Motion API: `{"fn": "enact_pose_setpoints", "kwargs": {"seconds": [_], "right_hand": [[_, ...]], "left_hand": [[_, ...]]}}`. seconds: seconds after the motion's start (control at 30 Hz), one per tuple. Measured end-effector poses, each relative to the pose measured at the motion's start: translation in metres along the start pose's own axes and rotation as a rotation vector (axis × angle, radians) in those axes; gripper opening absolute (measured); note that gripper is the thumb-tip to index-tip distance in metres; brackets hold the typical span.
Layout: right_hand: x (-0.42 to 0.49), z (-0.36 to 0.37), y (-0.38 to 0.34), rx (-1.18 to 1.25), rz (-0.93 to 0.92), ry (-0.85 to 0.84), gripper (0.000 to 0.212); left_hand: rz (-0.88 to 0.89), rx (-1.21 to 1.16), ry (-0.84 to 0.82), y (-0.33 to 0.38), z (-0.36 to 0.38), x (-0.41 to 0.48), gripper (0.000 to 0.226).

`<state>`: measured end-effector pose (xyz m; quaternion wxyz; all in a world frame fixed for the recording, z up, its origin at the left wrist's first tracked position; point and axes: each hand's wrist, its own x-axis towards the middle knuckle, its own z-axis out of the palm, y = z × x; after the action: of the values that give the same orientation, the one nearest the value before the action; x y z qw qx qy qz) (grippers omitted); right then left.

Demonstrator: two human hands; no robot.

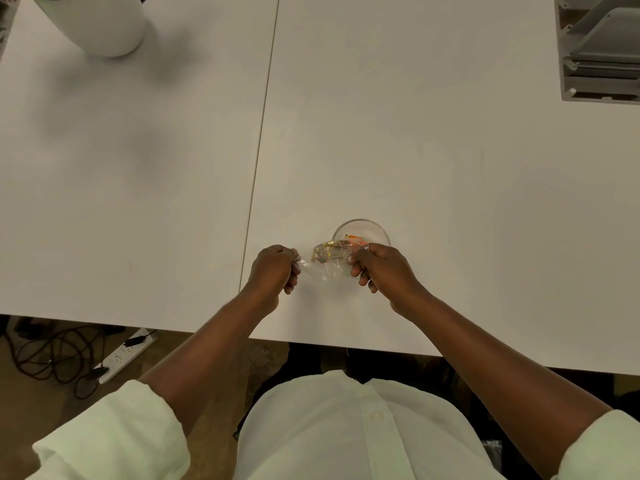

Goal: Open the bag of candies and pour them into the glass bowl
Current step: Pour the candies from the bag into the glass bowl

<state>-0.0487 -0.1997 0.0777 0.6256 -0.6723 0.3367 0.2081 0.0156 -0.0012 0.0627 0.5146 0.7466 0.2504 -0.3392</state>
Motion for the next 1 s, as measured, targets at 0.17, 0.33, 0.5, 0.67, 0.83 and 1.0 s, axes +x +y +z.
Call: {"fn": "enact_pose_setpoints", "kwargs": {"seconds": [0.17, 0.33, 0.5, 0.67, 0.83, 1.0], "right_hand": [[0.001, -0.002, 0.001, 0.017, 0.016, -0.011, 0.021], [0.004, -0.006, 0.001, 0.010, 0.024, 0.000, 0.023], [0.005, -0.008, 0.001, 0.012, 0.025, 0.005, 0.022], [0.005, -0.009, 0.001, 0.018, 0.025, -0.013, 0.024], [0.004, -0.009, 0.004, 0.076, 0.077, -0.064, 0.024], [0.006, -0.011, 0.009, 0.098, 0.102, -0.080, 0.025]], "left_hand": [[0.004, -0.003, 0.028, 0.002, 0.006, 0.000, 0.021], [0.021, 0.022, 0.029, 0.003, 0.008, 0.000, 0.019], [0.031, 0.039, 0.035, 0.005, 0.011, -0.002, 0.019], [0.044, 0.045, 0.076, 0.006, 0.011, -0.002, 0.019], [0.010, -0.006, 0.076, 0.006, 0.012, -0.001, 0.018], [0.036, 0.019, 0.070, 0.006, 0.012, 0.000, 0.019]]}}
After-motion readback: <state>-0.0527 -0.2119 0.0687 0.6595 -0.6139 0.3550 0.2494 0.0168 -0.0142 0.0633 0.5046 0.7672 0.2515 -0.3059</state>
